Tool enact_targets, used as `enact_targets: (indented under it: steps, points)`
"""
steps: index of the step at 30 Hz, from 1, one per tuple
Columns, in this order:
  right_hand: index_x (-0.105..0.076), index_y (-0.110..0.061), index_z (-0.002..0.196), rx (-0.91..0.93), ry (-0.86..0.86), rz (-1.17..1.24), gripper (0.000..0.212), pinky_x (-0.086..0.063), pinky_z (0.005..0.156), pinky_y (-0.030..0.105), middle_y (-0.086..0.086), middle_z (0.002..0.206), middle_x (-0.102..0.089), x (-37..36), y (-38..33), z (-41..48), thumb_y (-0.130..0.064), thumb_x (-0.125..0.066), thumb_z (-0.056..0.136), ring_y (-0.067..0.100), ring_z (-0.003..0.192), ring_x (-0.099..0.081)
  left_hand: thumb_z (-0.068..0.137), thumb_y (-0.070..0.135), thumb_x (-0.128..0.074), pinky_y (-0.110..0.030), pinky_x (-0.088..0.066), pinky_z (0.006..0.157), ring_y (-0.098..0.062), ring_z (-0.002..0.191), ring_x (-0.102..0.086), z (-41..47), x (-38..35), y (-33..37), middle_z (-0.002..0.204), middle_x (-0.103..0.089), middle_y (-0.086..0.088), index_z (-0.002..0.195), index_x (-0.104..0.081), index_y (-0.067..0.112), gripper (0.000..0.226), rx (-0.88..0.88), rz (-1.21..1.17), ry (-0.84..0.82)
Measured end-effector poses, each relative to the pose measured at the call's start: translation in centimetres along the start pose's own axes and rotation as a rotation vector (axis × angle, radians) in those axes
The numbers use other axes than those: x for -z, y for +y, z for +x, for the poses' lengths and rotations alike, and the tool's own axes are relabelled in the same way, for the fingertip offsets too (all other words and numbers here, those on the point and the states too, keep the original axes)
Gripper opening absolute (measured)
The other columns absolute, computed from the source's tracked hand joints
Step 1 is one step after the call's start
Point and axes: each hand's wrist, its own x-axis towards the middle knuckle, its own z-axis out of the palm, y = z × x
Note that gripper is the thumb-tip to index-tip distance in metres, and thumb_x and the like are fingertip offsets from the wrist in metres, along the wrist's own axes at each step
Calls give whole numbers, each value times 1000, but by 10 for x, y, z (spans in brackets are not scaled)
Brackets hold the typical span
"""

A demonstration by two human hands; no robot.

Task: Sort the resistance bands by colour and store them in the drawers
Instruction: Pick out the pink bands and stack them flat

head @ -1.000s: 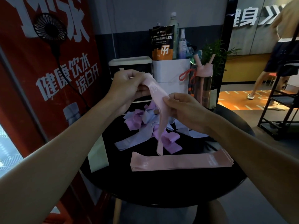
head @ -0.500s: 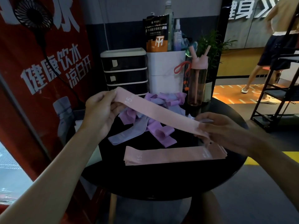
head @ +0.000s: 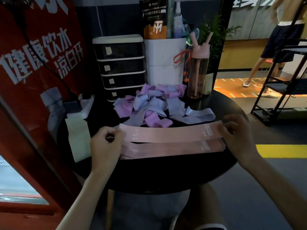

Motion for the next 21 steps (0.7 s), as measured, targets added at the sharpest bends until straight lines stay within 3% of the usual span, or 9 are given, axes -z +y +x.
enact_targets:
  steps: [3, 7, 11, 14, 18, 21]
  points:
    - [-53, -19, 103, 59, 34, -26, 19, -44, 68, 27, -3, 75, -59, -9, 11, -8, -7, -62, 91, 8, 73, -57, 88, 5, -65, -26, -43, 69, -10, 69, -55, -7, -1, -10, 72, -61, -3, 71, -60, 10, 19, -30, 61, -1]
    - [-55, -20, 98, 88, 33, -65, 17, -48, 71, 32, -3, 80, -60, -14, 20, -12, -6, -62, 90, 13, 76, -58, 87, 6, -66, -11, -40, 59, -10, 65, -54, -11, 1, -7, 71, -60, -3, 68, -58, 10, 21, -40, 130, 35]
    - [-55, -22, 95, 86, 8, -105, 19, -48, 73, 38, -6, 77, -59, -14, 22, -11, -5, -62, 90, 23, 82, -57, 83, 12, -66, -28, -41, 67, -18, 70, -57, -11, 2, -11, 71, -61, -5, 65, -58, 10, 20, -22, 249, -21]
    - [-55, -23, 94, 99, -9, -126, 20, -48, 73, 40, -3, 73, -58, -14, 22, -12, -5, -61, 90, 27, 82, -56, 83, 11, -65, -33, -41, 69, -22, 72, -59, -11, 2, -13, 71, -62, -6, 65, -59, 8, 19, 2, 277, -59]
    - [-54, -22, 91, 103, -28, -170, 20, -44, 69, 34, 0, 66, -51, -13, 22, -13, -4, -62, 89, 27, 80, -52, 84, 12, -64, -30, -39, 62, -23, 70, -57, -11, 2, -11, 68, -59, -7, 65, -57, 6, 21, -6, 300, -65]
    - [-56, -20, 89, 109, -31, -244, 20, -34, 66, 29, -4, 71, -46, -14, 23, -10, -2, -64, 85, 26, 84, -47, 85, 15, -63, -27, -40, 60, -21, 70, -53, -11, 1, -8, 76, -58, -11, 77, -53, 4, 17, 30, 318, -108]
